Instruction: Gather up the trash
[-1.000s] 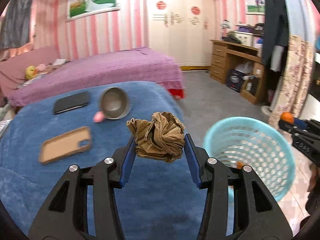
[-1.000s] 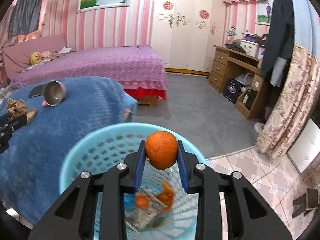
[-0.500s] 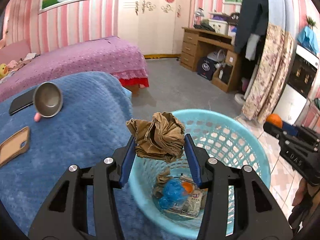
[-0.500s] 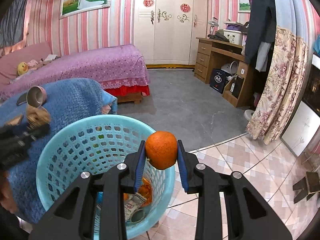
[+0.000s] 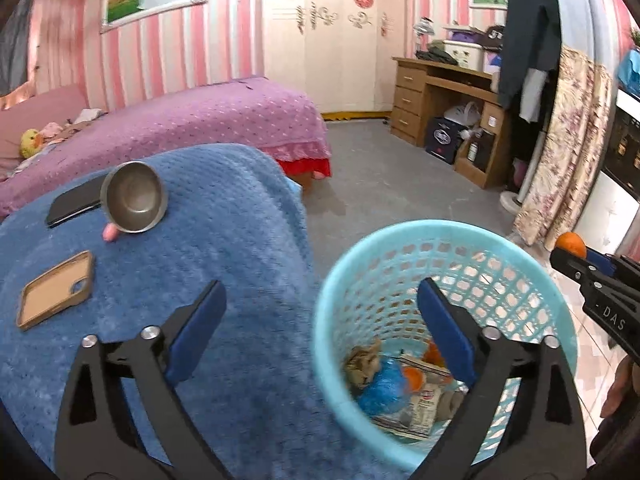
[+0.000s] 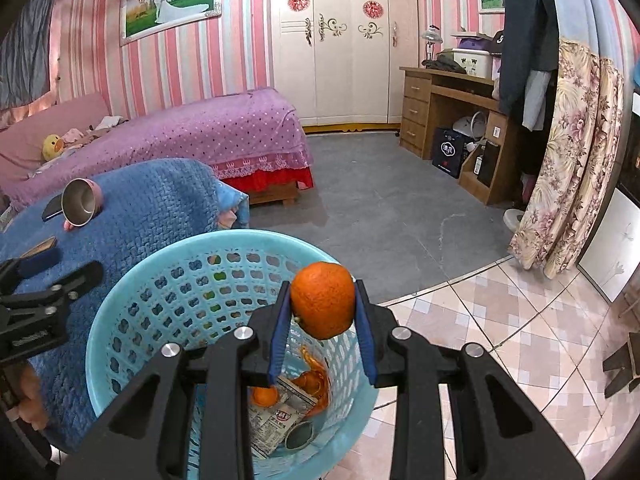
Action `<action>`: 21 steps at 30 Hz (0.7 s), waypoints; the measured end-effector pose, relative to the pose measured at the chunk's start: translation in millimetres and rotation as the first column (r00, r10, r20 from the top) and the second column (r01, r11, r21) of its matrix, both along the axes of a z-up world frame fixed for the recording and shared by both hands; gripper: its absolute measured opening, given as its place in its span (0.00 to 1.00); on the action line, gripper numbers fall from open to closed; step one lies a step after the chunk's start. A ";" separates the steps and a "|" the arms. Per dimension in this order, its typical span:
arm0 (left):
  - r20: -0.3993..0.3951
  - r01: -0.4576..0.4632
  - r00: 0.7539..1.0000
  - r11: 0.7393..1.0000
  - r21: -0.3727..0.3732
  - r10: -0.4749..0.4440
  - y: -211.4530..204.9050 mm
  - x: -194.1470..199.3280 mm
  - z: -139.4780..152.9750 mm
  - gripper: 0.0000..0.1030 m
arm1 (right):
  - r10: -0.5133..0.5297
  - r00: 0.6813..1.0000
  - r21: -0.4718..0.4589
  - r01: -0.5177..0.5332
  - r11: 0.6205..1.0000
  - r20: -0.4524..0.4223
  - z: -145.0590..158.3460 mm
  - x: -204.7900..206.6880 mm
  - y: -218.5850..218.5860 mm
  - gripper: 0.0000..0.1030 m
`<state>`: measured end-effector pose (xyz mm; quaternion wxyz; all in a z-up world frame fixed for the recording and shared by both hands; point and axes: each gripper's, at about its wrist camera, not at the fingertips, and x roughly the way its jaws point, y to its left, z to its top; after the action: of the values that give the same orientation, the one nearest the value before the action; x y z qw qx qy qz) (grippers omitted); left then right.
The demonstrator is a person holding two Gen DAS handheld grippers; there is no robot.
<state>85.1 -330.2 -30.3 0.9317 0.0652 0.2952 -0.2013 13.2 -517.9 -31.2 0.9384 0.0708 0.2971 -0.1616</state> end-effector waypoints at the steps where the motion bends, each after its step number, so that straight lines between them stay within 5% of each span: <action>1: 0.005 -0.003 1.000 1.000 0.001 0.003 3.8 -1.4 0.4 0.93 | -0.002 1.000 0.001 0.002 1.000 0.002 0.4 0.6 0.4 0.30; 7: 0.038 -0.007 0.999 1.000 0.021 0.007 20.6 -15.8 7.1 0.94 | -0.011 1.000 0.003 0.011 1.000 0.014 3.6 10.9 9.4 0.34; 11: 0.065 -0.011 0.998 1.000 0.022 0.010 32.3 -27.0 17.0 0.94 | -0.015 1.000 -0.007 0.015 1.000 0.019 4.4 18.4 18.4 0.71; 16: 0.071 -0.015 0.997 1.000 0.015 0.014 50.0 -34.9 26.0 0.94 | 0.000 1.000 -0.014 0.000 1.000 0.023 10.1 21.7 33.6 0.91; 21: 0.092 -0.038 0.995 0.999 0.026 0.036 75.7 -45.5 31.9 0.94 | 0.023 0.999 -0.026 -0.022 0.999 0.028 17.4 18.4 52.0 0.94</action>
<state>39.7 -254.6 1.6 0.9468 0.0820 0.2562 -0.1767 31.6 -465.9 -13.8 0.9451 0.0579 0.2825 -0.1536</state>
